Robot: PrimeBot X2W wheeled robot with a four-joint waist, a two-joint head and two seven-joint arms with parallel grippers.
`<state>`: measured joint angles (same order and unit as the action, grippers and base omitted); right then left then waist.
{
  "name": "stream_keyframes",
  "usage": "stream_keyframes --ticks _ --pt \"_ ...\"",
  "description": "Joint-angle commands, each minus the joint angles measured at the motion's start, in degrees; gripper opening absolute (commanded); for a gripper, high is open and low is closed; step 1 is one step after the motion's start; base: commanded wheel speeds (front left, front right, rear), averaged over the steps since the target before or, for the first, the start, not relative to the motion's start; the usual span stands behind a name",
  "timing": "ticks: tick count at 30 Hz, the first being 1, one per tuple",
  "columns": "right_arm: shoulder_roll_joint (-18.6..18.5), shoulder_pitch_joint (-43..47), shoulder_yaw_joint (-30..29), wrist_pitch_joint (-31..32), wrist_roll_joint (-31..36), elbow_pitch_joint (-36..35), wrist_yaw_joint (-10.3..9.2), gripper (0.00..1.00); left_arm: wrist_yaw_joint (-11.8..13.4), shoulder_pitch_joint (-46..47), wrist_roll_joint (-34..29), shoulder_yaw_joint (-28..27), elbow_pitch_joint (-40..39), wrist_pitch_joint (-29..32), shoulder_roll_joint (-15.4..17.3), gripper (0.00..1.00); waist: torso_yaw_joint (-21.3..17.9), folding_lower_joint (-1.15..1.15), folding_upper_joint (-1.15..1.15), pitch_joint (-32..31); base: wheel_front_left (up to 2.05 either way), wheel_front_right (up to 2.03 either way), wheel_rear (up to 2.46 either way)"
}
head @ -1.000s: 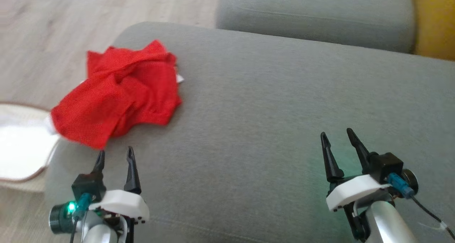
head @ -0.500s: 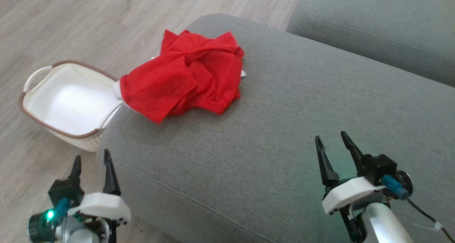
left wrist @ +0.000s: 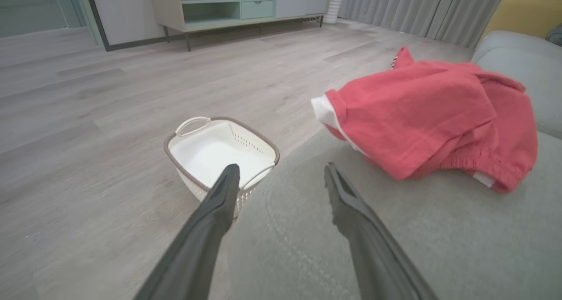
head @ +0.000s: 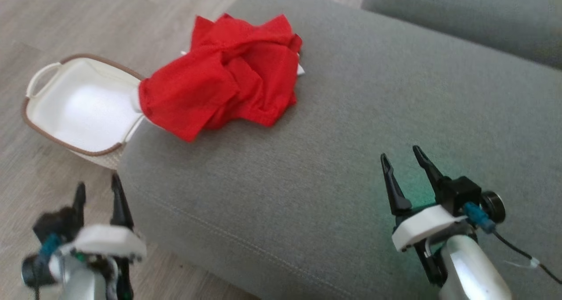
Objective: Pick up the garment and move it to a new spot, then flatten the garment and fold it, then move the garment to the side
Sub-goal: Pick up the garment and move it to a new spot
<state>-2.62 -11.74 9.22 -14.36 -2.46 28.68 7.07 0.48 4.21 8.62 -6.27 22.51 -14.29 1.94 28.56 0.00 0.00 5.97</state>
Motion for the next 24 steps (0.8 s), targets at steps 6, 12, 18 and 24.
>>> stream_keyframes --ticks 6,12,18,24 --pt "-0.7 -5.3 2.5 -0.6 3.3 -4.1 0.42 1.0 -3.7 13.0 -0.4 -3.9 1.3 -0.7 1.7 1.0 -5.8 0.0 0.0 8.3 0.0 0.0 0.0" --pt "-1.8 -7.4 4.9 -0.6 3.8 -6.7 0.42 1.0 -6.6 24.2 -0.8 -3.3 6.5 -0.7 4.7 1.0 -9.2 0.0 0.0 13.4 0.0 0.0 0.0" --pt "-2.5 -9.2 6.7 -0.6 3.6 -8.2 0.42 1.0 -7.7 33.9 -1.6 -0.1 13.9 -0.7 8.1 1.0 -12.0 0.0 0.0 16.9 0.0 0.0 0.0" --pt "-2.7 -10.2 6.6 -0.6 3.2 -8.0 0.42 1.0 -7.9 40.7 -1.7 3.6 26.5 -0.6 10.7 1.0 -14.3 0.0 0.0 19.0 0.0 0.0 0.0"
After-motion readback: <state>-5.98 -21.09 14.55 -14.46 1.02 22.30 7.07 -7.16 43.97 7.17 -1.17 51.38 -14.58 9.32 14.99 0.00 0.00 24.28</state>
